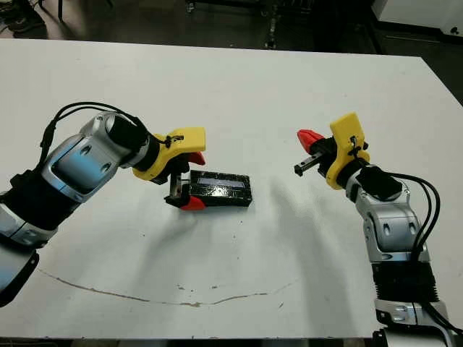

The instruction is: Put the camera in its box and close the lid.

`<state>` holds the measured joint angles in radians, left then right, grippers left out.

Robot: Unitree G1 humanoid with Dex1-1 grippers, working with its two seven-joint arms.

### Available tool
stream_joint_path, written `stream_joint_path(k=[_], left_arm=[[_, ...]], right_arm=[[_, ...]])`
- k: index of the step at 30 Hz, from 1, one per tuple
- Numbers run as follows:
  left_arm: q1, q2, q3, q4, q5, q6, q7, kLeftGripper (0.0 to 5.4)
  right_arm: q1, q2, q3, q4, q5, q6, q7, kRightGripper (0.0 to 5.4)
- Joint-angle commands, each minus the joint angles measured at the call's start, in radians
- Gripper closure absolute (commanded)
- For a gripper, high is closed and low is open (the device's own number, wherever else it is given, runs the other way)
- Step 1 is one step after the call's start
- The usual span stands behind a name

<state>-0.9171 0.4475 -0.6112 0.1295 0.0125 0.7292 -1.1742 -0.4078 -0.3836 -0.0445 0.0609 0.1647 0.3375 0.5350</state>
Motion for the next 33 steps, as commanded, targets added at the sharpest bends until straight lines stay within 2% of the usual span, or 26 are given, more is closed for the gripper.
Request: stream_joint_path(k=[1,9,20,33], left_arm=[[0.010,-0.001,0.003,0.018,0.004,0.002,-0.001,0.01],[0.012,-0.004,0.000,0.032,0.032,-0.030,0.012,0.01],[-0.005,-0.029,0.005,0.026,0.015,0.158,0.032,0.01],[-0.013,-0.032,-0.010,0.020,0.007,0.181,0.035,0.01]], right_arm=[[0.012,-0.010,-0.003,0.002,0.008,0.001,0.007,5.40],[0.010,-0.012,0.000,0.004,0.005,-0.001,0.008,5.40],[0.012,-0.011,-0.001,0.007,0.004,-0.002,0.008,5.40],[0.017,-0.011,-0.004,0.001,0.006,0.001,0.005,5.40]])
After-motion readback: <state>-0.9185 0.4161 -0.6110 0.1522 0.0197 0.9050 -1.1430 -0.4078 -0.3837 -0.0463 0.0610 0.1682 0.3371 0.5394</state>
